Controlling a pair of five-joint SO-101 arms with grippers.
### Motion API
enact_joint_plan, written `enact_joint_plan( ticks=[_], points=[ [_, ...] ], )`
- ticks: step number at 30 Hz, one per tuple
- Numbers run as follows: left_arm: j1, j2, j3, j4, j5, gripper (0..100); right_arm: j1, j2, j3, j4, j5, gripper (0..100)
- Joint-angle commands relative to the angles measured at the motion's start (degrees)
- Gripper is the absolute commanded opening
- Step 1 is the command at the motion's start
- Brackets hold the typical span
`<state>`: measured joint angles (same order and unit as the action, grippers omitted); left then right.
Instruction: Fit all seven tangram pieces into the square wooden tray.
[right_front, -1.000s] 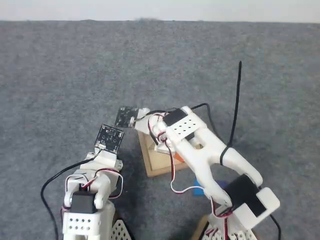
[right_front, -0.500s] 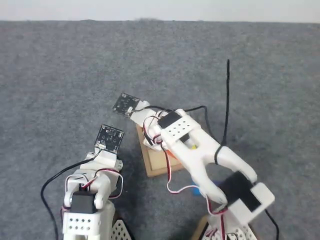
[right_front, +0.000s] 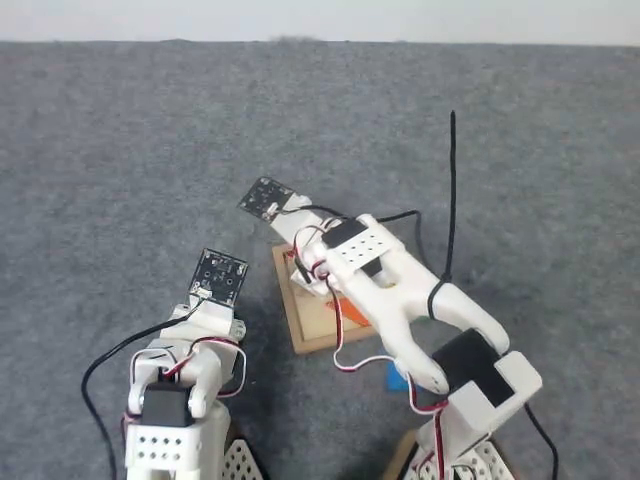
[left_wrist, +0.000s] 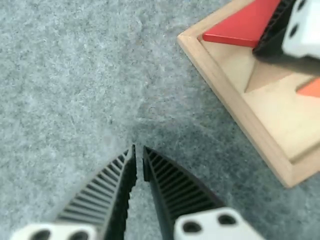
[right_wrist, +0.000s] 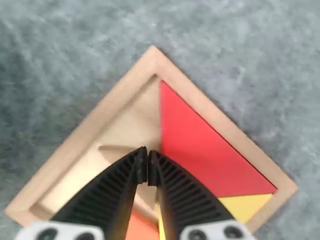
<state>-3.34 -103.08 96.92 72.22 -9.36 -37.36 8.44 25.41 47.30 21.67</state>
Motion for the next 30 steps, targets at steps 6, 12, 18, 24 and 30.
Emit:
enact_joint_plan(
  ticks=[6,12,18,24,30],
  points=[
    [-0.35,-0.97,-0.57,0.18,-0.44,2,2.42,0.22,0.88,1.19,1.05,0.7],
    [-0.35,-0.97,-0.57,0.18,-0.44,2,2.42,-6.11,4.92,1.19,0.70,0.7],
    [-0.35,-0.97,-0.57,0.18,-0.44,2,1.98,-16.66,10.29,-1.36,-2.29,0.7],
    [-0.35,-0.97,-0.57,0.18,-0.44,2,-0.92,-14.02,10.90,-2.95,-3.52,0.7],
    [-0.35,-0.97,-0.57,0.18,-0.44,2,-0.66,-10.59,10.99,-3.91,-3.25,0.7]
  ],
)
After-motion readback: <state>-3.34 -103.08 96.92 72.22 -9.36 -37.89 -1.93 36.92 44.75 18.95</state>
